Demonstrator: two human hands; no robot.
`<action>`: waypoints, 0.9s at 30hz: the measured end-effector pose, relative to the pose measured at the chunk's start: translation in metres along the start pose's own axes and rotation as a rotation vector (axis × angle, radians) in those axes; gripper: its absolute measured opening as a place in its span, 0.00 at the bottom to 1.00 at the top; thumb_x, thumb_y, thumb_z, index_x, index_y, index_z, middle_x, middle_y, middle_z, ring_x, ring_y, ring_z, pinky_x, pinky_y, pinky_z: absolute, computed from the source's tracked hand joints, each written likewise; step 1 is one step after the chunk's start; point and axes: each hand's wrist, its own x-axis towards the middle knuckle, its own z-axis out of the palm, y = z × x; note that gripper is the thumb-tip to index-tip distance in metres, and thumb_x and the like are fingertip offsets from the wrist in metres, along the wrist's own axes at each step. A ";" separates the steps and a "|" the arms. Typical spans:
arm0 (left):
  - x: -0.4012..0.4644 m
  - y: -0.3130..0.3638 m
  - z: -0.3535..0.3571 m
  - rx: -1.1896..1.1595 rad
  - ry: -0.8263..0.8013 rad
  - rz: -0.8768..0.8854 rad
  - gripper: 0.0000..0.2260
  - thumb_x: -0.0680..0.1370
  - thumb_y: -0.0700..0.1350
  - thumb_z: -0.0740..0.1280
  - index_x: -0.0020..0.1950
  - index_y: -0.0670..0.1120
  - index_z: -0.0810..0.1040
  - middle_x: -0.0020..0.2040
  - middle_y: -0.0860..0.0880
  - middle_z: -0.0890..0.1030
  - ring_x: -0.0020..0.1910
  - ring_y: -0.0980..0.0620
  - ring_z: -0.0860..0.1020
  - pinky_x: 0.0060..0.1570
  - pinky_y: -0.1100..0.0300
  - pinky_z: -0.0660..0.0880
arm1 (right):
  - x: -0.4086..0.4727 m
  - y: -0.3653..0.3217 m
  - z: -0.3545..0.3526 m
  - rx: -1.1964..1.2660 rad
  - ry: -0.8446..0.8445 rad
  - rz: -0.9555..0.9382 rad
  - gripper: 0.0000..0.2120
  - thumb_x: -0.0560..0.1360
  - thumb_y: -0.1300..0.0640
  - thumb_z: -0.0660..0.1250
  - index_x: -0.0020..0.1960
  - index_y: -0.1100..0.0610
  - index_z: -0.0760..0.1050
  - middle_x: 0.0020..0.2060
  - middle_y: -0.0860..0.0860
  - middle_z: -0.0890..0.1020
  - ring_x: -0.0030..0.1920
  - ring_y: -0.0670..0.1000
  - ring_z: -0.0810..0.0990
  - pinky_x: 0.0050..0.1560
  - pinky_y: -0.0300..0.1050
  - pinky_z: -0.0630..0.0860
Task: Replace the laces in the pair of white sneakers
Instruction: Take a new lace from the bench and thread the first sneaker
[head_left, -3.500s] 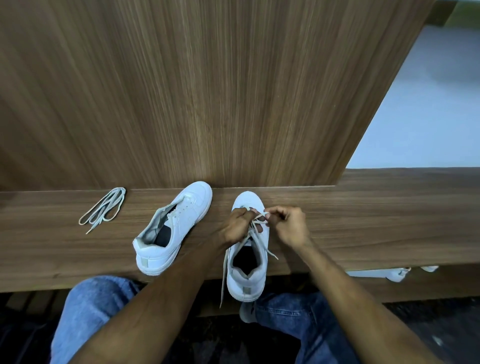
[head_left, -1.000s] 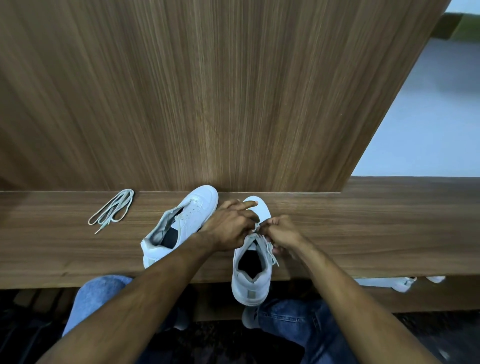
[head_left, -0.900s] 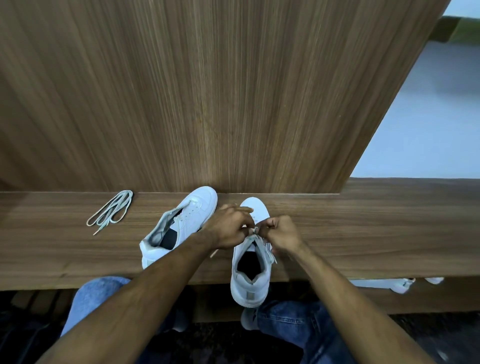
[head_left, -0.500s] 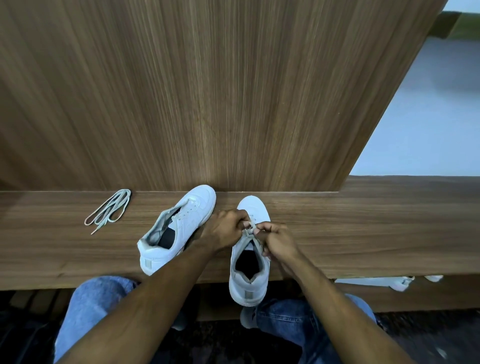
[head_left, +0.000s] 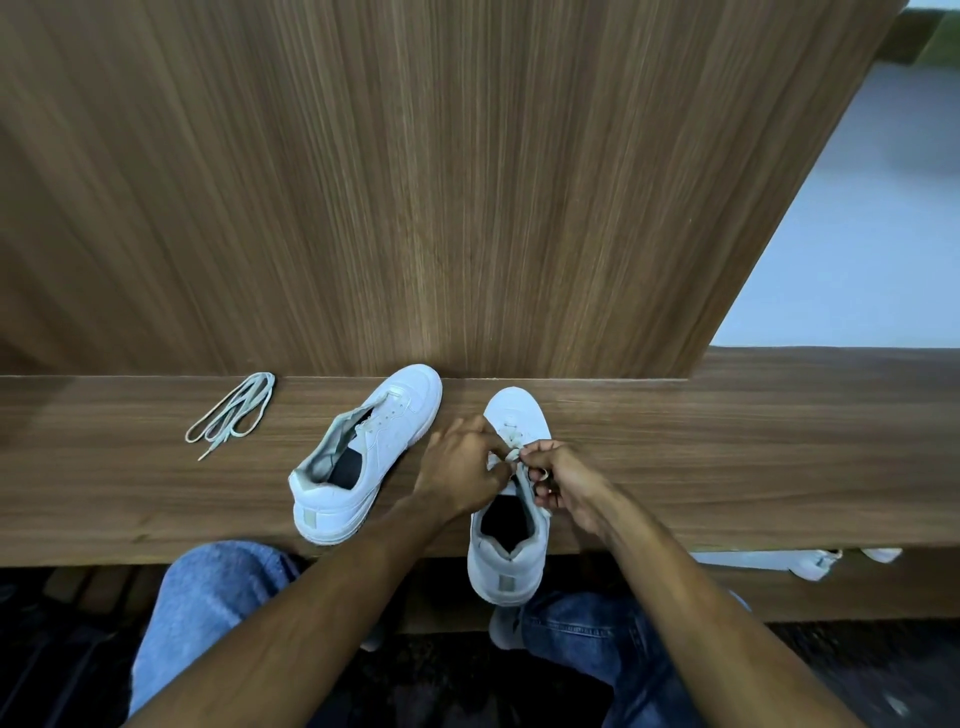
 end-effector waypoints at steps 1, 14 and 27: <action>0.001 0.004 -0.003 -0.005 0.000 -0.035 0.10 0.75 0.51 0.68 0.53 0.51 0.83 0.56 0.52 0.77 0.59 0.50 0.72 0.58 0.51 0.69 | -0.001 -0.001 0.001 -0.022 0.005 -0.010 0.08 0.78 0.63 0.61 0.42 0.55 0.75 0.27 0.49 0.72 0.23 0.45 0.66 0.28 0.37 0.69; 0.025 -0.009 -0.043 -0.133 -0.370 -0.383 0.10 0.76 0.52 0.63 0.42 0.47 0.74 0.46 0.45 0.77 0.47 0.46 0.76 0.53 0.51 0.75 | -0.029 -0.023 -0.030 -1.483 0.202 -0.509 0.14 0.79 0.50 0.59 0.59 0.53 0.78 0.58 0.52 0.80 0.59 0.56 0.77 0.55 0.49 0.73; -0.005 -0.021 -0.022 -0.004 -0.177 -0.275 0.13 0.78 0.55 0.61 0.42 0.46 0.75 0.47 0.48 0.78 0.53 0.45 0.77 0.50 0.52 0.71 | -0.046 -0.007 -0.021 -1.400 0.262 -0.341 0.17 0.79 0.52 0.59 0.67 0.52 0.69 0.63 0.52 0.69 0.61 0.58 0.75 0.56 0.53 0.73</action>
